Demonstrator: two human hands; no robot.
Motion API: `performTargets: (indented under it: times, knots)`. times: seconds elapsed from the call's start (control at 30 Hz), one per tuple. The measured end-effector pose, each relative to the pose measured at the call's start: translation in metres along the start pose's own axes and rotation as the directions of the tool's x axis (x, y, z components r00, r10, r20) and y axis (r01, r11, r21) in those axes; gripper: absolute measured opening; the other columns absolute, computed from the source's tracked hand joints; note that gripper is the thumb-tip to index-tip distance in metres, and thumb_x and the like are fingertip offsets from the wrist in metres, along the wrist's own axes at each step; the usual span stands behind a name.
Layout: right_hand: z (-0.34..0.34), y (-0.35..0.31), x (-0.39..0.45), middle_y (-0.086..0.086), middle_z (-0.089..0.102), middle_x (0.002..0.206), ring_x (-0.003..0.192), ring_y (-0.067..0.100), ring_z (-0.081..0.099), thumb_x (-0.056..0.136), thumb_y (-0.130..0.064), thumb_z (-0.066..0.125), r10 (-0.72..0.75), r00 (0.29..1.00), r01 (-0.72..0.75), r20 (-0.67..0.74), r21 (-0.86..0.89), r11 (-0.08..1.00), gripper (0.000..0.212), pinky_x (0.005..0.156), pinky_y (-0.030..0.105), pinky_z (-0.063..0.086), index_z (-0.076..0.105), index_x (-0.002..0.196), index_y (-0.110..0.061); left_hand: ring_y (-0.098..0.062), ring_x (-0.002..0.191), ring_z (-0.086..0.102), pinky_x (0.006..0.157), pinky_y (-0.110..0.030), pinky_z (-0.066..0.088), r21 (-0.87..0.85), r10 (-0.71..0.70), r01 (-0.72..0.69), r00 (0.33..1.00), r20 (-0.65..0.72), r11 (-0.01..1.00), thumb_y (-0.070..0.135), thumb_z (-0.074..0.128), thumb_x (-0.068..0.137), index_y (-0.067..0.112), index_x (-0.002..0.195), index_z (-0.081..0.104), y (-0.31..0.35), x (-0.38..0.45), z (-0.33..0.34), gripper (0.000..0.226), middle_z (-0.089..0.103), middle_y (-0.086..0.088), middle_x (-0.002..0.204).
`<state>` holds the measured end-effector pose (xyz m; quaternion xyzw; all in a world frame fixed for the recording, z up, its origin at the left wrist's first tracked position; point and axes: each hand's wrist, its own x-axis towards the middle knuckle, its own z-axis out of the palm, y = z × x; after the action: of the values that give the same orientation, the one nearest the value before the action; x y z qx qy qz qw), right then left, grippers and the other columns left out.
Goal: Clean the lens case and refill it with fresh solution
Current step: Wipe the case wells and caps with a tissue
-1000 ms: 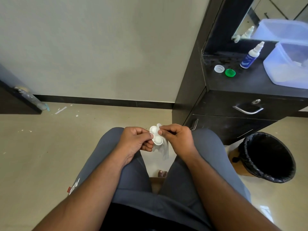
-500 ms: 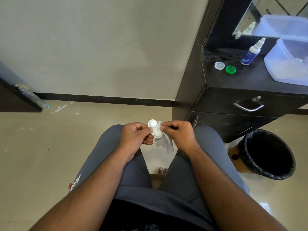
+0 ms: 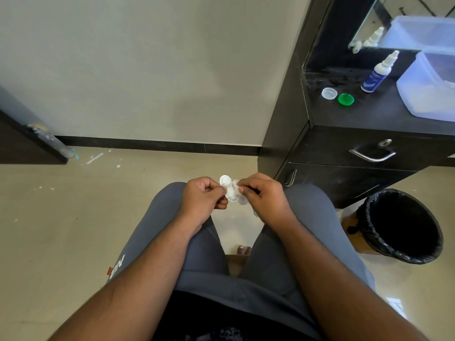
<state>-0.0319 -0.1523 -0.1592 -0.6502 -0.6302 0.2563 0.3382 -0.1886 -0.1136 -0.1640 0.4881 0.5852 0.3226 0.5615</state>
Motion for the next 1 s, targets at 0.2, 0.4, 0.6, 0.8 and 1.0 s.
performTargets:
  times: [0.2,0.4,0.6,0.8,1.0]
  knots:
    - [0.0066,-0.0037,0.0004,0.011,0.063,0.102,0.094,0.023,0.054,0.091,-0.001,0.053,-0.158,0.971,0.203,0.178,-0.274,0.940,0.026,0.077,0.025,0.040,0.068,0.111,-0.007,-0.023,0.055,0.066,0.060,-0.031,0.060,0.026,0.002,-0.004,0.999,0.045,1.000,-0.005,0.061,0.087,-0.012,0.080,0.063,-0.0004,0.0001,-0.0007,0.010,0.068,-0.018,0.066]
    - [0.0031,-0.0059,-0.0008,0.010,0.062,0.102,0.094,0.023,0.051,0.092,-0.001,0.054,-0.117,0.982,0.160,0.150,-0.314,0.936,0.026,0.077,0.025,0.040,0.068,0.112,-0.008,-0.024,0.057,0.067,0.058,-0.028,0.060,0.027,-0.008,0.007,1.000,0.030,1.000,-0.002,0.063,0.087,-0.012,0.080,0.064,0.0001,-0.0005,-0.0012,0.012,0.068,-0.023,0.071]
    - [0.0097,-0.0046,-0.0020,0.011,0.062,0.105,0.096,0.023,0.051,0.090,0.001,0.055,-0.143,0.976,0.196,0.164,-0.370,0.908,0.029,0.075,0.023,0.036,0.068,0.114,-0.007,-0.026,0.057,0.069,0.057,-0.028,0.059,0.007,-0.031,0.031,0.999,0.042,0.999,-0.002,0.062,0.087,-0.009,0.080,0.065,0.0021,-0.0018,-0.0029,0.011,0.069,-0.020,0.067]
    - [0.0081,-0.0064,-0.0045,0.012,0.064,0.094,0.087,0.026,0.055,0.083,0.008,0.060,-0.187,0.968,0.232,0.169,-0.305,0.924,0.026,0.071,0.026,0.038,0.072,0.102,-0.005,-0.025,0.057,0.068,0.061,-0.033,0.061,-0.021,-0.084,0.085,0.995,0.052,0.996,0.000,0.061,0.089,-0.008,0.082,0.066,0.0031,-0.0020,-0.0032,0.012,0.069,-0.024,0.071]
    - [0.0084,-0.0045,-0.0030,0.010,0.063,0.092,0.087,0.022,0.054,0.088,-0.001,0.058,-0.209,0.947,0.267,0.243,-0.239,0.934,0.023,0.070,0.027,0.042,0.072,0.104,-0.008,-0.024,0.053,0.066,0.053,-0.029,0.059,0.029,-0.111,0.109,0.993,0.050,0.994,-0.002,0.057,0.090,-0.013,0.081,0.066,0.0038,-0.0037,-0.0027,0.017,0.068,-0.025,0.071]
